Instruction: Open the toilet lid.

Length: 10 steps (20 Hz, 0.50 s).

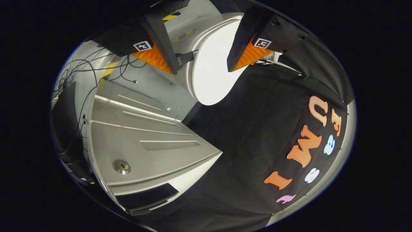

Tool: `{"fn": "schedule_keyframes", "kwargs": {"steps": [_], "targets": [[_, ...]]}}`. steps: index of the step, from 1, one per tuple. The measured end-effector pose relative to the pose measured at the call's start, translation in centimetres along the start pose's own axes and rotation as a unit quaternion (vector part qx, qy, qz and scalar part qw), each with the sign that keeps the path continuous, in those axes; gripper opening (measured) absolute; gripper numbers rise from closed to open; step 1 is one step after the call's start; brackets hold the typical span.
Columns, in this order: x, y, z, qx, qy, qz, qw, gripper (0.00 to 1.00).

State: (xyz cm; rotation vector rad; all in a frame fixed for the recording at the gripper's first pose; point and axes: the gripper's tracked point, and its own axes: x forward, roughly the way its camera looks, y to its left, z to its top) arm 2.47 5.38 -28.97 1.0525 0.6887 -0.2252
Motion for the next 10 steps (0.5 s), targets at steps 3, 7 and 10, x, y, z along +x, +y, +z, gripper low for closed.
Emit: {"fn": "schedule_keyframes", "kwargs": {"steps": [3, 7, 10], "targets": [[1.6, -0.7, -0.8, 0.034, 0.016, 0.009, 0.999, 0.99], [3.1, -1.0, -1.2, 0.076, 0.017, 0.018, 0.997, 0.98], [3.8, -1.8, -2.0, 0.094, 0.029, 0.008, 0.995, 0.99]]}}
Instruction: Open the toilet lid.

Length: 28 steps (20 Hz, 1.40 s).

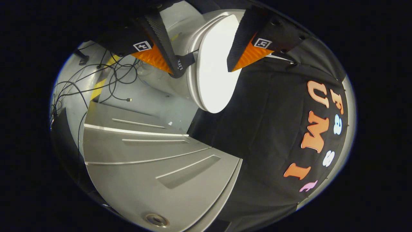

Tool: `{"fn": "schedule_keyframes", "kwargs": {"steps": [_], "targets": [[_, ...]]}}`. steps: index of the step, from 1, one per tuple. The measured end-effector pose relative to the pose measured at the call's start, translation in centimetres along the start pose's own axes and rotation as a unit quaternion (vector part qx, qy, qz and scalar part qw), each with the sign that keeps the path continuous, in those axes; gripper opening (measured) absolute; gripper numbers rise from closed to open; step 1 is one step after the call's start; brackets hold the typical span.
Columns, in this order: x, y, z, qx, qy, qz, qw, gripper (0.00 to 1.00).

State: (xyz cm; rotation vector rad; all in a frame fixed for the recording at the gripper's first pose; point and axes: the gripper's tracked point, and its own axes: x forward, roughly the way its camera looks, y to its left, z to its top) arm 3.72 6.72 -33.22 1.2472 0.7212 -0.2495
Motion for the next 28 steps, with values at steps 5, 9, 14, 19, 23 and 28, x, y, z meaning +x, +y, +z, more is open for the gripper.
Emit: {"fn": "schedule_keyframes", "kwargs": {"steps": [5, 9, 14, 19, 23, 28], "targets": [[-0.2, -1.3, 0.5, 0.025, -0.023, -0.033, 0.999, 0.95], [-0.3, -2.3, 0.4, 0.055, -0.025, -0.044, 0.997, 0.97], [2.5, -2.5, -0.2, 0.068, -0.002, -0.047, 0.997, 0.90], [3.5, -3.6, -0.5, 0.070, 0.004, -0.057, 0.996, 0.59], [3.0, -3.1, -0.1, 0.119, -0.003, -0.005, 0.993, 0.28], [2.4, -2.2, 0.3, 0.128, -0.012, 0.030, 0.991, 0.09]]}}
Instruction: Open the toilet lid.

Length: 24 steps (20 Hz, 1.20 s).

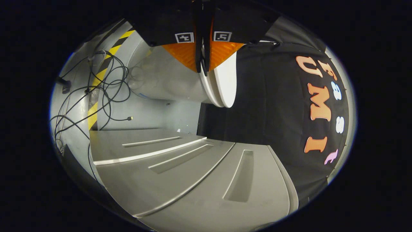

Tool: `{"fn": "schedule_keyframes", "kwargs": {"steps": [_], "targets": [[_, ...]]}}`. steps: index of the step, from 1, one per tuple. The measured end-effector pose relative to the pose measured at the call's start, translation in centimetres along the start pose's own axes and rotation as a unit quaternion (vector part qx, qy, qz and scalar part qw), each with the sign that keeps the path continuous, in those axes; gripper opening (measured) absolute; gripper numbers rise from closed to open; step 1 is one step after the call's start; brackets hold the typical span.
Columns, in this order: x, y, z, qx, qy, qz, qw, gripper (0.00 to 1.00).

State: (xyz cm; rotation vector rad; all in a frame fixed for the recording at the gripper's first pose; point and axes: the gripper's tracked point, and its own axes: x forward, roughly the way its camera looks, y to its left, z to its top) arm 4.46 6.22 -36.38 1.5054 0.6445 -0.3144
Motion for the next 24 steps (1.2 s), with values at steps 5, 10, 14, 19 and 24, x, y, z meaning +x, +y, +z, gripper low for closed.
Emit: {"fn": "schedule_keyframes", "kwargs": {"steps": [5, 10, 14, 19, 24], "targets": [[-0.6, 1.0, -0.4, -0.038, -0.018, -0.003, 0.999, 0.08], [-2.8, 5.8, -0.9, -0.187, -0.048, 0.025, 0.981, 0.08], [-2.3, 8.4, -0.2, -0.276, -0.091, 0.012, 0.957, 0.08], [-2.4, 12.3, 0.2, -0.324, -0.141, 0.022, 0.935, 0.08], [-3.9, 19.4, -3.0, -0.405, -0.134, 0.058, 0.903, 0.08]]}}
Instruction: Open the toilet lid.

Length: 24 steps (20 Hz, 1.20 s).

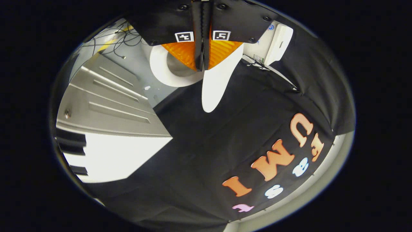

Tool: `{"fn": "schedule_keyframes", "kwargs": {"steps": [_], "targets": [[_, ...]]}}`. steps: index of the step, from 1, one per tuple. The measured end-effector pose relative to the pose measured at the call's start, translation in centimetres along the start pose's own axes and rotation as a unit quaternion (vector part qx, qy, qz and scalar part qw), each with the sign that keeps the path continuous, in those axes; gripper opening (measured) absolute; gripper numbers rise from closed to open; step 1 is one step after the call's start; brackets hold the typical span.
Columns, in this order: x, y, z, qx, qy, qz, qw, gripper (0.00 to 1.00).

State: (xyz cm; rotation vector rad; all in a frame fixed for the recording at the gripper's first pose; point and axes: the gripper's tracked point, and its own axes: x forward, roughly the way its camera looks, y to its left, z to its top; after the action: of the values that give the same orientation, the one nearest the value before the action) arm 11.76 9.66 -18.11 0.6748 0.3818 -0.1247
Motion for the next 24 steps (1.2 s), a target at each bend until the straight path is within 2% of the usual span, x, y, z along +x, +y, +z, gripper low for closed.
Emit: {"fn": "schedule_keyframes", "kwargs": {"steps": [2, 4, 10, 24], "targets": [[-0.1, 2.2, 0.6, -0.069, -0.003, -0.004, 0.998, 0.08], [-0.5, 4.6, 1.2, -0.108, -0.007, -0.006, 0.994, 0.08], [-1.7, 10.5, 2.2, -0.151, -0.014, 0.004, 0.988, 0.08], [-3.9, 23.4, 1.7, -0.258, -0.012, 0.012, 0.966, 0.08]]}}
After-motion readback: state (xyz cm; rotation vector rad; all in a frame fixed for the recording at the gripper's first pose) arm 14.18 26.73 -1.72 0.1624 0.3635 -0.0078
